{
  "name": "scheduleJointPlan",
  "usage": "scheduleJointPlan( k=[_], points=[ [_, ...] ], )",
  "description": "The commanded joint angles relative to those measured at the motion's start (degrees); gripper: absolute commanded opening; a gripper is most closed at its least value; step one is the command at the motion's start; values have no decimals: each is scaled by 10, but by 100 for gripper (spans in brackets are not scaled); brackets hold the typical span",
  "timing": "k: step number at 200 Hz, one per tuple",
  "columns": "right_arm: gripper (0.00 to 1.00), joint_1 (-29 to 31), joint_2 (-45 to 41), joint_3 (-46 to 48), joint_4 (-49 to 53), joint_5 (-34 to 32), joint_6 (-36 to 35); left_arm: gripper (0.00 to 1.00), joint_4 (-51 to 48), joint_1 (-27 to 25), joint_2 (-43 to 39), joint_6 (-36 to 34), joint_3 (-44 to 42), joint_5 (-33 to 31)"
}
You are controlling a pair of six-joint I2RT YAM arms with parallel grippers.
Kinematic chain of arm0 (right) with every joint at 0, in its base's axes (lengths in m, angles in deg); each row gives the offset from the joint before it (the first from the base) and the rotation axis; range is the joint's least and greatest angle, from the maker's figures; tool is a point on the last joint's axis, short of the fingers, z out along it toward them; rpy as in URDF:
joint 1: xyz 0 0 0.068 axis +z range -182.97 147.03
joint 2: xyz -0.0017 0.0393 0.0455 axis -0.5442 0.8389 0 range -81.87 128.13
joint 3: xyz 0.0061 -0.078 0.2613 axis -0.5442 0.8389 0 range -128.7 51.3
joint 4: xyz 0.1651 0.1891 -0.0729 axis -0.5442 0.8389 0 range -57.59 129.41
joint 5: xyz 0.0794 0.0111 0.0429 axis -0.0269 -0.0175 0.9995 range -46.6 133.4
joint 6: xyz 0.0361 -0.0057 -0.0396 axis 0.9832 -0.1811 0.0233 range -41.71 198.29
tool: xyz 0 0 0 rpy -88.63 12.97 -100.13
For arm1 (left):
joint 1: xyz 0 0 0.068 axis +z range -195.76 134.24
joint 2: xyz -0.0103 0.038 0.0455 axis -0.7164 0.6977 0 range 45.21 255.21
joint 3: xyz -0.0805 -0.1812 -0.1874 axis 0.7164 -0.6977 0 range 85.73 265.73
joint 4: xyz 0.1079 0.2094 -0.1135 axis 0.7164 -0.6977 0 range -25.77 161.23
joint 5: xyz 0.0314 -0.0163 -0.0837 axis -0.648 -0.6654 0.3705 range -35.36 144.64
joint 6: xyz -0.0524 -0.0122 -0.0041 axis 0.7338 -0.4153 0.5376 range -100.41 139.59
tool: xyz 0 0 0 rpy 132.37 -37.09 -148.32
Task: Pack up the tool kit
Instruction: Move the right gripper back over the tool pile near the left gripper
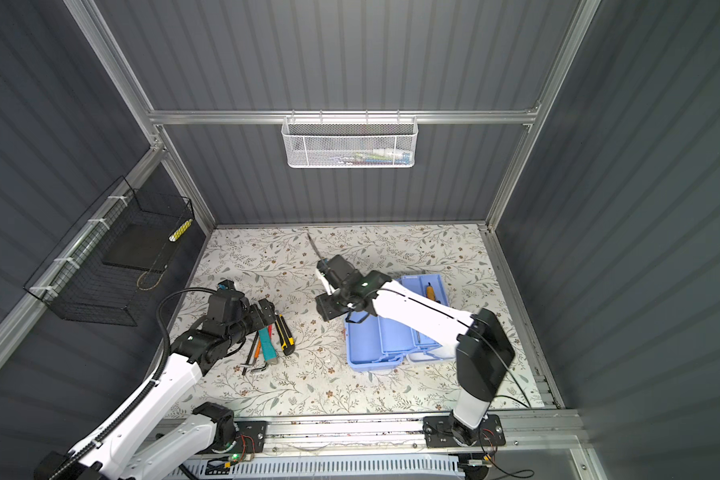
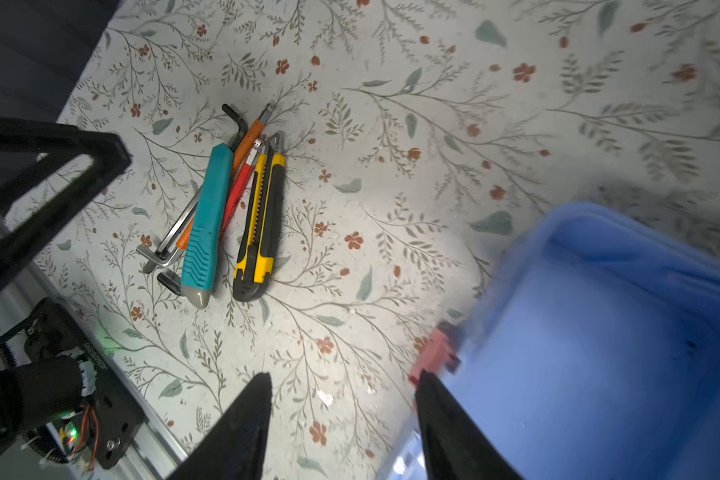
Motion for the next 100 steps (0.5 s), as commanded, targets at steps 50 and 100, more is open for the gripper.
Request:
scheduleJointPlan(
  k=[50, 100],
  points=[
    [65, 78, 225, -210, 40, -27, -7, 100, -148, 18, -126, 71, -32, -112],
    [67, 103, 299, -275, 62, -38, -23, 99, -203, 18, -218, 102, -45, -153]
  ],
)
